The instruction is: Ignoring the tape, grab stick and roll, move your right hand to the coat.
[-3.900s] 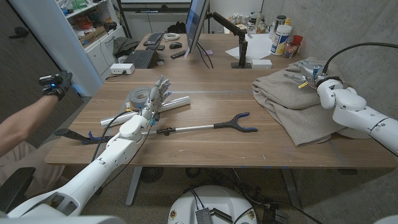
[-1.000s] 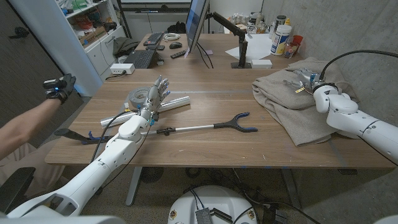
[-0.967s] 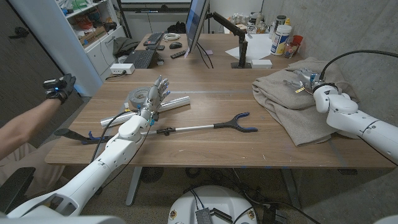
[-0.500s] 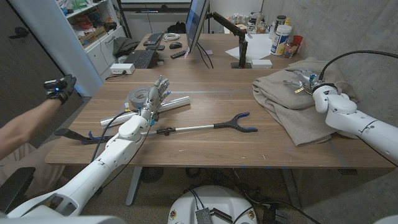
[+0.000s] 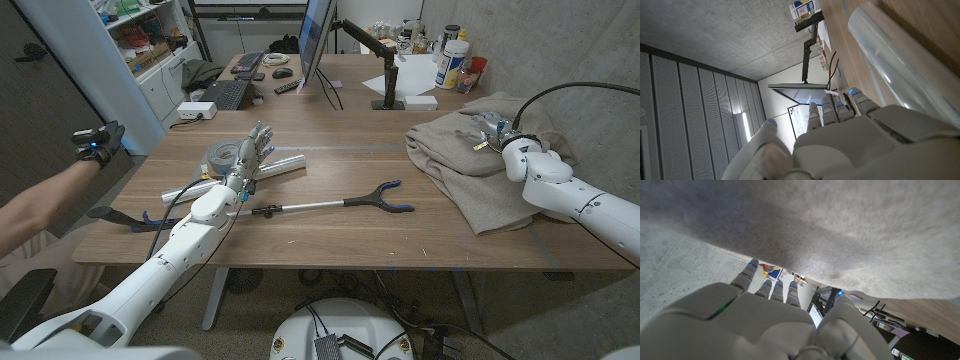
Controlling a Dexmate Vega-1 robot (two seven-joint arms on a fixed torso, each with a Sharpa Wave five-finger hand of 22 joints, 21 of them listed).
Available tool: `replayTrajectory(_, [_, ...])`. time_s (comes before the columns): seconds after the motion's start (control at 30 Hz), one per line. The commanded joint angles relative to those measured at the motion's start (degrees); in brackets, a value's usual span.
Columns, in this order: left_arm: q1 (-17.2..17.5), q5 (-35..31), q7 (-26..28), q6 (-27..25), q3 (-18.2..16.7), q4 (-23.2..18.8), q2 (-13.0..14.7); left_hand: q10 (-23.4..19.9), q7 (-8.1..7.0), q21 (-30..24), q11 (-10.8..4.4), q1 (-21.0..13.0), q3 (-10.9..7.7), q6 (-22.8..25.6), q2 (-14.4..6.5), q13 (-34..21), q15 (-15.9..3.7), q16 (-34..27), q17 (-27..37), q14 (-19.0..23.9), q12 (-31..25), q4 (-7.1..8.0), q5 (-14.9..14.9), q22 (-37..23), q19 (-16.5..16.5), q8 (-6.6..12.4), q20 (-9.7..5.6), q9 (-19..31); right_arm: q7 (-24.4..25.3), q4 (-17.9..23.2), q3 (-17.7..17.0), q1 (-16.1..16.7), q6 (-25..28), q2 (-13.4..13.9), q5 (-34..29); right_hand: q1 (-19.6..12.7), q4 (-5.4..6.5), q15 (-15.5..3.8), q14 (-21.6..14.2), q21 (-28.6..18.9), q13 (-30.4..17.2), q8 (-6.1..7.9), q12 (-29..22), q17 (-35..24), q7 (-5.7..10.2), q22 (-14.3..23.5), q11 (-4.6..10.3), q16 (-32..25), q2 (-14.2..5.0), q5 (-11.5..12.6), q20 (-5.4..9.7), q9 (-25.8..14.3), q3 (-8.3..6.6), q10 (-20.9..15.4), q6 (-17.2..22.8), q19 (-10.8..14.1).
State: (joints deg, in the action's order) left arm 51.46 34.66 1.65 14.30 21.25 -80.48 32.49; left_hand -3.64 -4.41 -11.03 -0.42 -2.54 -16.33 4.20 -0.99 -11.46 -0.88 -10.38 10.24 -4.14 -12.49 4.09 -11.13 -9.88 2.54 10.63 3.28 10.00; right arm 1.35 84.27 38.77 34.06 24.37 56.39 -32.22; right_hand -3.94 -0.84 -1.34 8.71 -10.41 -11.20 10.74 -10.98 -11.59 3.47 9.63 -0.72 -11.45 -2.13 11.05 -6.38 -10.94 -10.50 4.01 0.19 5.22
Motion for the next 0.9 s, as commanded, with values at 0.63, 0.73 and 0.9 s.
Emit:
replayTrajectory(0.63, [0.09, -0.08, 0.12, 0.1, 0.01, -0.01, 0.0, -0.58, -0.14, -0.02, -0.23, -0.69, -0.14, 0.31, -0.03, -0.17, -0.13, -0.28, 0.11, 0.02, -0.31, -0.37, -0.15, -0.16, -0.29, 0.23, -0.08, 0.32, 0.58, -0.2, 0.08, 0.8, 0.51, 0.37, 0.65, -0.15, 0.01, 0.08, 0.91, 0.02, 0.07, 0.36, -0.13, -0.14, -0.08, 0.05, 0.14, 0.1, 0.38, 0.14, -0.02, -0.15, 0.01, 0.34, 0.14, -0.5])
replayTrajectory(0.73, [0.13, 0.0, 0.17, -0.01, -0.03, -0.1, 0.01, -0.58, -0.14, -0.01, -0.15, -0.69, -0.13, 0.27, -0.03, -0.17, -0.09, -0.28, 0.11, 0.02, -0.31, -0.37, -0.15, -0.16, -0.31, 0.21, -0.07, 0.32, 0.61, -0.2, 0.07, 0.9, 0.65, 0.38, 0.71, -0.15, 0.0, 0.05, 0.96, 0.03, 0.07, 0.37, -0.15, -0.13, -0.09, 0.05, 0.13, 0.11, 0.37, 0.15, -0.04, -0.15, 0.02, 0.34, 0.14, -0.58])
replayTrajectory(0.9, [0.04, -0.04, 0.1, -0.09, 0.04, -0.03, 0.02, -0.57, -0.13, -0.01, -0.18, -0.69, -0.12, 0.28, -0.04, -0.17, -0.07, -0.27, 0.11, 0.0, -0.31, -0.39, -0.15, -0.16, -0.31, 0.21, -0.08, 0.32, 0.96, 0.03, -0.33, 1.39, 0.66, 0.63, 1.29, -0.15, -0.01, 0.07, 0.99, 0.02, 0.08, 0.36, -0.16, -0.11, -0.11, 0.05, 0.14, 0.11, 0.37, 0.15, -0.02, -0.15, 0.02, 0.36, 0.09, -0.64])
